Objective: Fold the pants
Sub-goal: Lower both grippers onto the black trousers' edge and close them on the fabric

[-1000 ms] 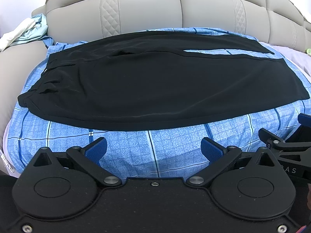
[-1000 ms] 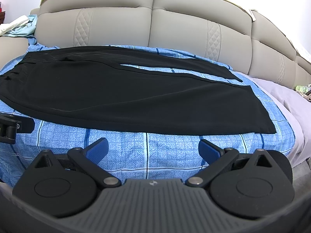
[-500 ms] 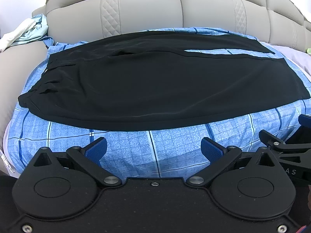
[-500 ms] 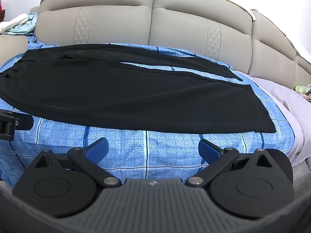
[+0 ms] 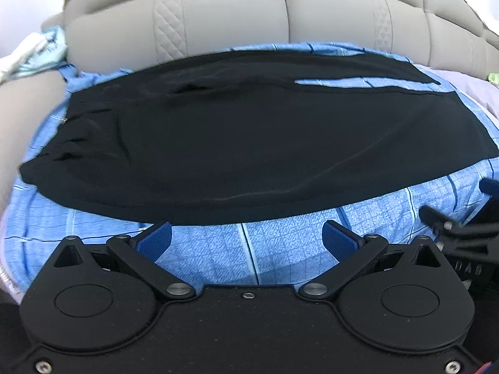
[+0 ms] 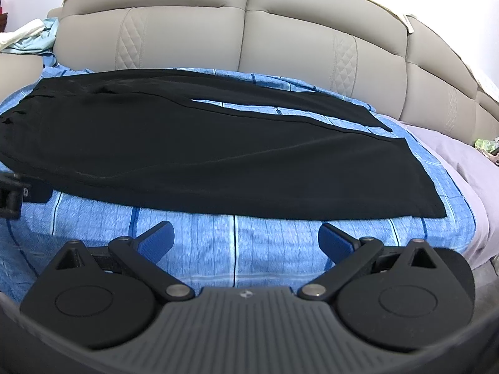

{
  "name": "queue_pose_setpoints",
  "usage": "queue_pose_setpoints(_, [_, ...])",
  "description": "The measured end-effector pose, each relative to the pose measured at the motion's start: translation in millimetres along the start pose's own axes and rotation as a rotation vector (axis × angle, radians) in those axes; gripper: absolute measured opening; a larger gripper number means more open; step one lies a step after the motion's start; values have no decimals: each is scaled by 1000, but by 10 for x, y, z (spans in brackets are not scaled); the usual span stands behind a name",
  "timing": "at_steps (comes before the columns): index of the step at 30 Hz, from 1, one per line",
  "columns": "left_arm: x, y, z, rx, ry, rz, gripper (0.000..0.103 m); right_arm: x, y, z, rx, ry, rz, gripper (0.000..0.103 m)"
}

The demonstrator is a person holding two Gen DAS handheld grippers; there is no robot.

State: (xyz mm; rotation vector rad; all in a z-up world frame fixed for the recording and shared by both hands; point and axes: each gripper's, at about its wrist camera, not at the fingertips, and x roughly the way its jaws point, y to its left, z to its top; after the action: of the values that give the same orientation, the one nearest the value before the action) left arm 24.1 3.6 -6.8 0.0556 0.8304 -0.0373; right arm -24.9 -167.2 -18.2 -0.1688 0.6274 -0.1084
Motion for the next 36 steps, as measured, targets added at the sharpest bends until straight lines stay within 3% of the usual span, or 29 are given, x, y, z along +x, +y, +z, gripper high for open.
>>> queue_pose_setpoints(3, [230,159,55,-63,65,-17,103,191,-9,106,8,8,-1,103])
queue_pose_setpoints(6, [410,351,145,-123,106,12,99,452,-64,246,28,32,1,103])
queue_pose_setpoints(11, [585,698,520,-148,77,90,97,840,-296,601,138,24,47,103])
queue_pose_setpoints(16, [848,1183,1160,-226,53,142,97,1263,-544,1145,292,5,127,103])
queue_pose_setpoints(18, [1030,1402,1448,-268,61,170,92,1513,-627,1429,339,12,158,103])
queue_pose_setpoints(21, [1357,1753,1900,-369,84,199,82,1939,-743,1856,416,62,186,101])
queue_pose_setpoints(25, [1851,2212,2375,-545,113,190,81,2657,-960,2340,591,190,226,92])
queue_pose_setpoints(32, [2629,2690,2752,-654,120,255,79,3706,-1053,2742,671,318,137,76])
queue_pose_setpoints(36, [2976,2902,2852,-726,118,274,79,4160,-903,2901,602,352,54,75])
